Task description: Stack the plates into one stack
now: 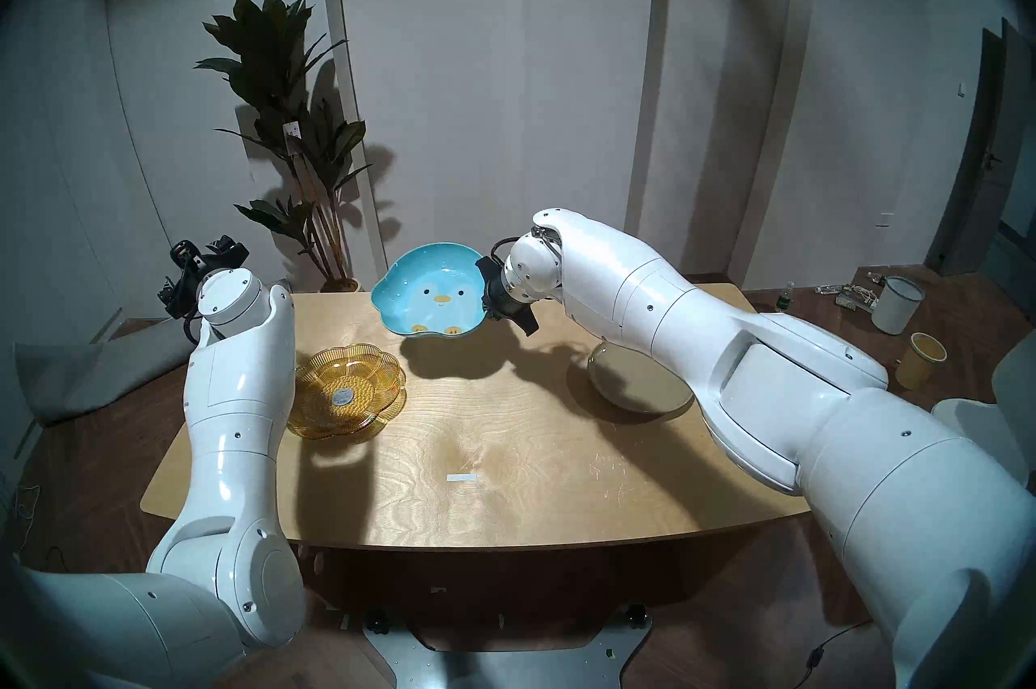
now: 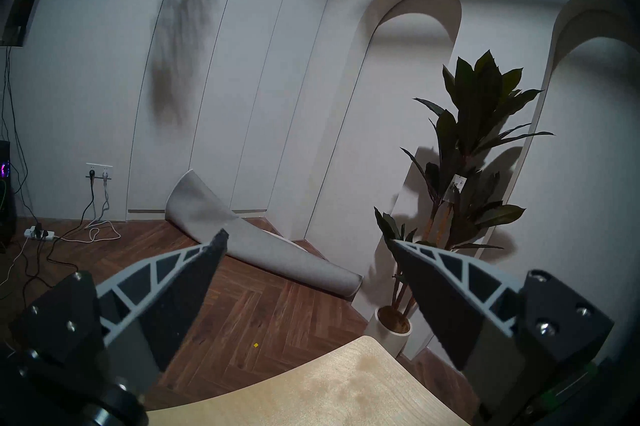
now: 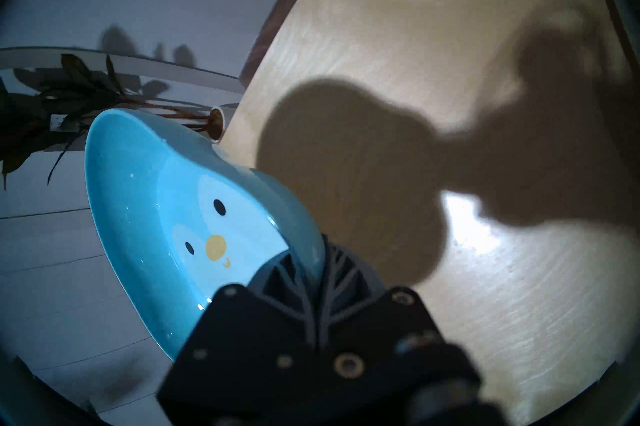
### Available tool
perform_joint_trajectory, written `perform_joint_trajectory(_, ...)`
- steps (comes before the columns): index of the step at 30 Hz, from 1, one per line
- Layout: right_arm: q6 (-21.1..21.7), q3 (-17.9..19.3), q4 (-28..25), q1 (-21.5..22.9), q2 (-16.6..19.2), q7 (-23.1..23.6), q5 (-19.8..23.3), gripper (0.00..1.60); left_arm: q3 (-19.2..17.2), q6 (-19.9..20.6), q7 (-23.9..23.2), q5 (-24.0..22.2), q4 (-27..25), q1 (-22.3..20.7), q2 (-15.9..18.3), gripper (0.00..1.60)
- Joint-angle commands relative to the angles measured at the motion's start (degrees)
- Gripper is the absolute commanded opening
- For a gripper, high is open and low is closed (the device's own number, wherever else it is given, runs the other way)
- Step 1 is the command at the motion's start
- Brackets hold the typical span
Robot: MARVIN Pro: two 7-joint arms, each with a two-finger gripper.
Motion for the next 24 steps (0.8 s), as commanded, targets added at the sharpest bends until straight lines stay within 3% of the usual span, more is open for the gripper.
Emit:
perform_joint_trajectory(1, -0.4, 1.8, -6.1, 0.8, -1.2, 3.8, 0.2, 0.0, -0.5, -0.2, 0.3, 0.3, 1.4, -3.6, 1.7, 1.6)
perform_joint_trajectory(10, -3.0, 2.6, -13.9, -3.4, 0.7, 7.5, 0.0, 0.0, -1.3, -0.8, 1.3, 0.9, 6.8, -6.9, 4.2, 1.6)
perform_joint_trajectory(24, -5.7, 2.7, -18.0, -7.3, 3.0, 9.5, -0.2, 0.0, -2.9, -2.5, -2.6, 1.2, 13.2, -10.6, 11.6, 1.6)
